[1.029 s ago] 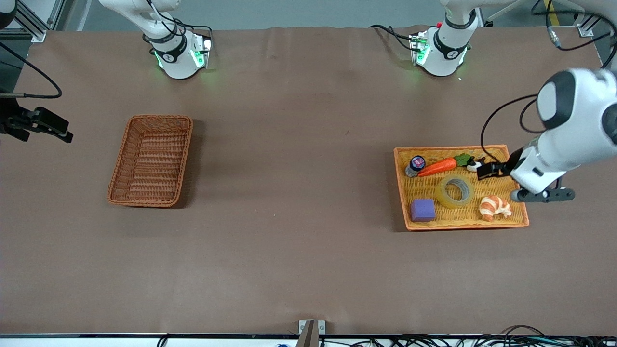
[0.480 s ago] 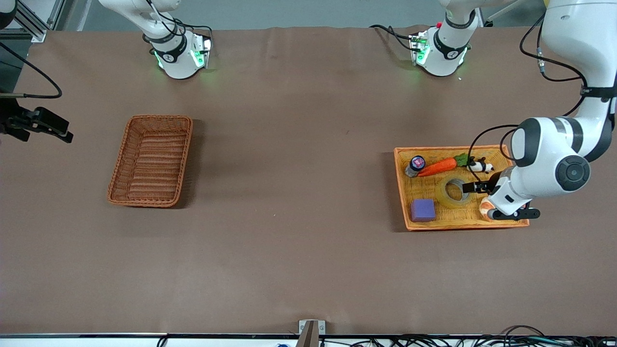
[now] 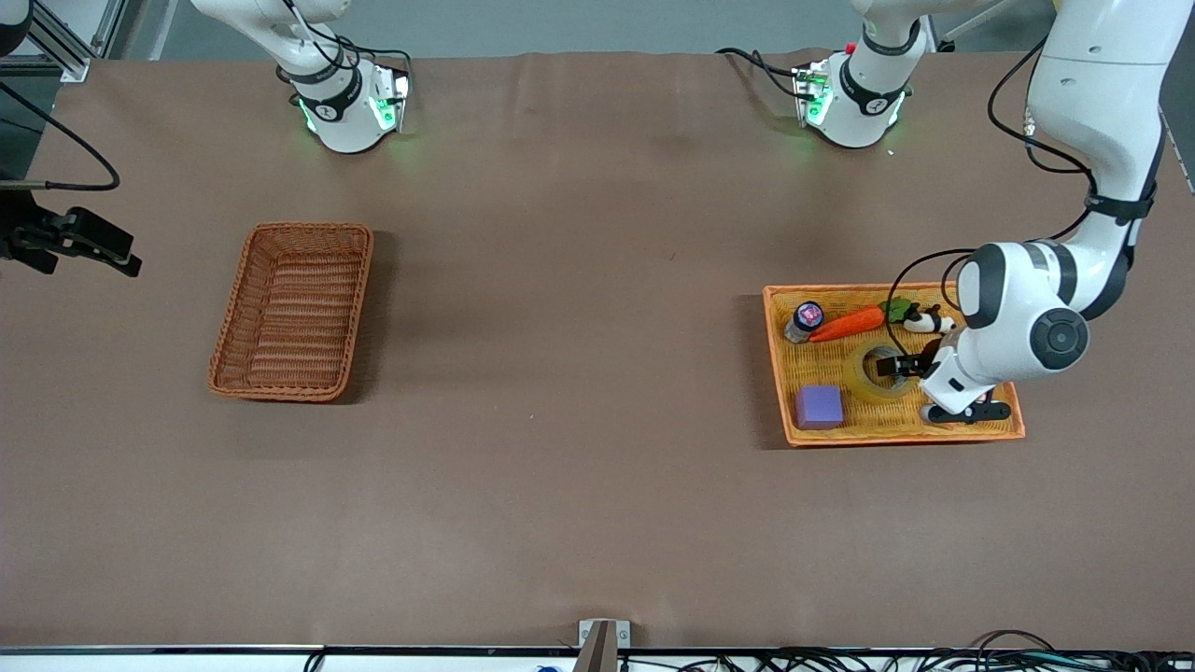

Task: Move tape to another basket
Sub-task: 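Close the left gripper on the tape roll's rim, then lift the tape with the left gripper and carry it toward the brown basket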

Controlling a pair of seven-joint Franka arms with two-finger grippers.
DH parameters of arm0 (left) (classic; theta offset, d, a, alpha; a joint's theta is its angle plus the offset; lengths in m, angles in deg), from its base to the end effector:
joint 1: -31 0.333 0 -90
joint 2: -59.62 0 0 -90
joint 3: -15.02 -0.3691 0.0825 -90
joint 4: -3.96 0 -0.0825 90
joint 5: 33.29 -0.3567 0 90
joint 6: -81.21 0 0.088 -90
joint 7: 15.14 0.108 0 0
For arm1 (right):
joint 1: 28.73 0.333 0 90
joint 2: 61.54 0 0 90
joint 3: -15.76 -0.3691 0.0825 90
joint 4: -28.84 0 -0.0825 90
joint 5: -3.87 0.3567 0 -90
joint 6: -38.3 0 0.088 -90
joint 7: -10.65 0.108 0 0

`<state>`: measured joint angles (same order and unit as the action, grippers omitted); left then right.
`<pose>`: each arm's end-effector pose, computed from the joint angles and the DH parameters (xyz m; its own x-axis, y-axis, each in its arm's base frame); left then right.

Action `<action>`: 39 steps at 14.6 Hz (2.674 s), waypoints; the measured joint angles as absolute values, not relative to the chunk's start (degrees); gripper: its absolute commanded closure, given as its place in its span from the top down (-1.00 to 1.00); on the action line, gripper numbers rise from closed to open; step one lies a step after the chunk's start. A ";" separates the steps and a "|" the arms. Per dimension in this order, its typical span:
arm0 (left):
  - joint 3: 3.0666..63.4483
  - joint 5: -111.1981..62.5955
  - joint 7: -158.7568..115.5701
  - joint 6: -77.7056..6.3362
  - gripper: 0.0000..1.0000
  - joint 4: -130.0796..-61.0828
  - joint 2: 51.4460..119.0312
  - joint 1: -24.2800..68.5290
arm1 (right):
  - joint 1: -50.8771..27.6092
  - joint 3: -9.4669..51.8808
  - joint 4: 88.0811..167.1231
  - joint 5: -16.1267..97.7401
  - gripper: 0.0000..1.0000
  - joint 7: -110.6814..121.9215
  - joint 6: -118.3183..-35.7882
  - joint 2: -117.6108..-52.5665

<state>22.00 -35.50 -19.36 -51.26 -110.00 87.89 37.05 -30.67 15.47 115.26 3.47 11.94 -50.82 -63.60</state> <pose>0.5998 -0.0040 0.2681 0.9853 0.0362 -0.1670 0.0404 -0.9990 0.0216 0.5391 -0.0164 0.6838 0.9986 -0.0514 0.0113 -0.0515 -0.9987 0.0065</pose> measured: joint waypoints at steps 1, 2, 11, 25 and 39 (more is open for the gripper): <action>22.00 -35.50 -19.36 -52.46 -0.60 -110.62 88.16 37.05 | -30.67 15.47 115.26 3.47 1.00 11.94 -50.82 -63.60; 22.00 -35.50 -19.36 -53.30 -0.83 -111.06 88.29 37.05 | -30.67 15.47 115.26 3.47 1.00 11.94 -50.82 -63.60; 22.09 -35.71 -19.36 -49.06 -1.00 -110.22 82.61 37.08 | -30.67 15.48 115.26 3.47 1.00 11.93 -50.82 -63.61; 32.80 -35.73 -53.63 -35.60 -0.97 -92.44 87.77 9.50 | -30.71 15.58 115.27 3.48 1.00 11.92 -50.82 -63.63; 27.01 -35.75 -67.24 -46.96 -0.12 -71.11 109.75 -12.76 | -30.69 15.57 115.30 3.51 1.00 11.68 -50.82 -63.71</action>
<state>27.01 -35.75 -67.24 -46.96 -71.11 109.75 -12.76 -30.69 15.57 115.30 3.51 11.68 -50.82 -63.71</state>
